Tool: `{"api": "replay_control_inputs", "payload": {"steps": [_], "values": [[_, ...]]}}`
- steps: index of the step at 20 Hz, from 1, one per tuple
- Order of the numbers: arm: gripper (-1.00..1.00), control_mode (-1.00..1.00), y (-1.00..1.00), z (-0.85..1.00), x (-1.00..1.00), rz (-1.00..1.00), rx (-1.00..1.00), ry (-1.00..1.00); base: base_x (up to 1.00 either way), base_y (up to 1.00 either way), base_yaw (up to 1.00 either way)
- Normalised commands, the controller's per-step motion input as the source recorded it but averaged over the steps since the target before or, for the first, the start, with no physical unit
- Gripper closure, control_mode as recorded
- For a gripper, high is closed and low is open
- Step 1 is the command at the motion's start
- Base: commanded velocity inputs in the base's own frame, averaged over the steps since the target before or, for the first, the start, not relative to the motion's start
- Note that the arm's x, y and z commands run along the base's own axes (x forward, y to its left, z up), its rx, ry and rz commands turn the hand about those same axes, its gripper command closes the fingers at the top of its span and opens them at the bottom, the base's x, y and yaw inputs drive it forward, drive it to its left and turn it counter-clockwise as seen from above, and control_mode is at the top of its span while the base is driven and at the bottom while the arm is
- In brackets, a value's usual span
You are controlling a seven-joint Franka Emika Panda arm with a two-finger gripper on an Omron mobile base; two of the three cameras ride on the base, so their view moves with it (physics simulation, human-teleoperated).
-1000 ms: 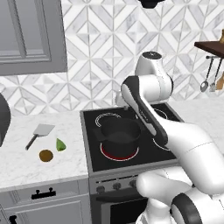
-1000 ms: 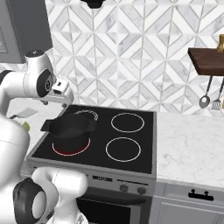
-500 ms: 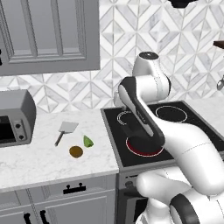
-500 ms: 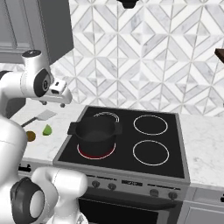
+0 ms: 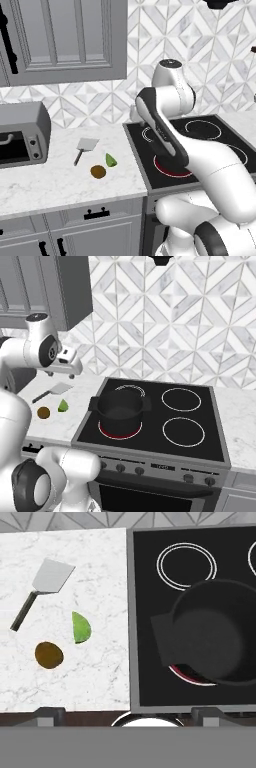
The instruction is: Put the lemon wedge and avocado in the pot. Retrieve the spatula and lightly stir the vegetables in the pot.
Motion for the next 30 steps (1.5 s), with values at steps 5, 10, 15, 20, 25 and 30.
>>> {"api": "replay_control_inputs", "payload": {"steps": [5, 10, 15, 20, 25, 30], "values": [[-1.00, -1.00, 0.70, -0.28, -0.24, 0.00, 0.00, 0.02, 0.00, 0.00, 0.00], [-1.00, -1.00, 0.91, -0.84, -0.01, 0.01, 0.00, 0.17, 0.00, 0.00, 0.00], [-1.00, -1.00, 0.58, -1.00, 0.58, 0.07, -0.06, 0.27, 0.00, 0.00, 0.00], [-1.00, -1.00, 0.30, -0.93, 0.61, 0.07, -0.04, 0.22, 0.00, 0.00, 0.00], [-1.00, -1.00, 0.58, -0.54, 0.38, 0.10, -0.06, 0.01, 0.00, 0.00, 0.00], [-1.00, -1.00, 0.32, -0.61, 0.39, 0.10, -0.07, 0.00, 0.00, 0.00, 0.00]]}}
